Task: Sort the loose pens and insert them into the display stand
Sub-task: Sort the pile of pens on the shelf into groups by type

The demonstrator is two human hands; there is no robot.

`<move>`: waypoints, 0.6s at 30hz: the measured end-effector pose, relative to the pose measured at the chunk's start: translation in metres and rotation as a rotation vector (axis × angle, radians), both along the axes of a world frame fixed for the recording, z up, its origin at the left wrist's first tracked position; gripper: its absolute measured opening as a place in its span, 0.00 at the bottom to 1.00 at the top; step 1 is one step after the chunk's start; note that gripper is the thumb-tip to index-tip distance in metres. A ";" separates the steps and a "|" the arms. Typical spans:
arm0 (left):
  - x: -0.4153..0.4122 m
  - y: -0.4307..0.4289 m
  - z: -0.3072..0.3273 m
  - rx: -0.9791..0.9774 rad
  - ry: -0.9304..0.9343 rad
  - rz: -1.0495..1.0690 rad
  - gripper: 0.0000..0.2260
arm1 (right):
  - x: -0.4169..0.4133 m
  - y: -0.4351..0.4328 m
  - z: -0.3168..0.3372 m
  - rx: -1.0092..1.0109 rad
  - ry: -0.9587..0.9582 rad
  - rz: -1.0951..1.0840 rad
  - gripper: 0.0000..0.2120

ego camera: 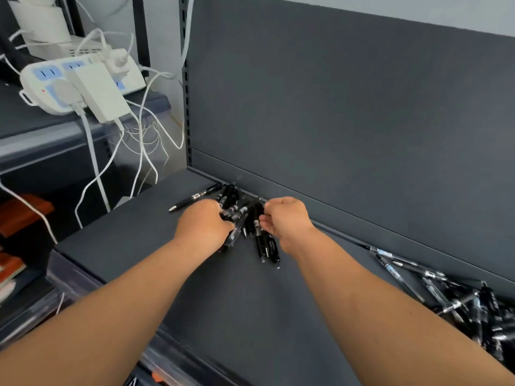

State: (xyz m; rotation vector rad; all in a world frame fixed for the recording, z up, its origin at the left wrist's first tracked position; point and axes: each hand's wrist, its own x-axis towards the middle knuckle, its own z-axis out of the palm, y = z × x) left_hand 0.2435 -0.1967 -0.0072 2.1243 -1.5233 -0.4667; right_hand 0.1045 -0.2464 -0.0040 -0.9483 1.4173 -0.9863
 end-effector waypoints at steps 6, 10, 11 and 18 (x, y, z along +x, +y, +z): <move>-0.003 0.004 -0.002 -0.028 -0.077 -0.031 0.11 | -0.023 0.013 0.001 -0.058 0.071 0.060 0.06; -0.005 0.005 -0.003 -0.050 -0.104 -0.025 0.10 | -0.030 0.025 0.000 -0.256 0.411 0.227 0.09; -0.005 0.005 -0.004 -0.053 -0.105 -0.014 0.11 | -0.027 0.029 0.000 -0.316 0.493 0.296 0.08; -0.003 0.013 -0.006 -0.082 -0.078 0.028 0.09 | 0.006 0.050 -0.004 -0.387 0.791 0.525 0.11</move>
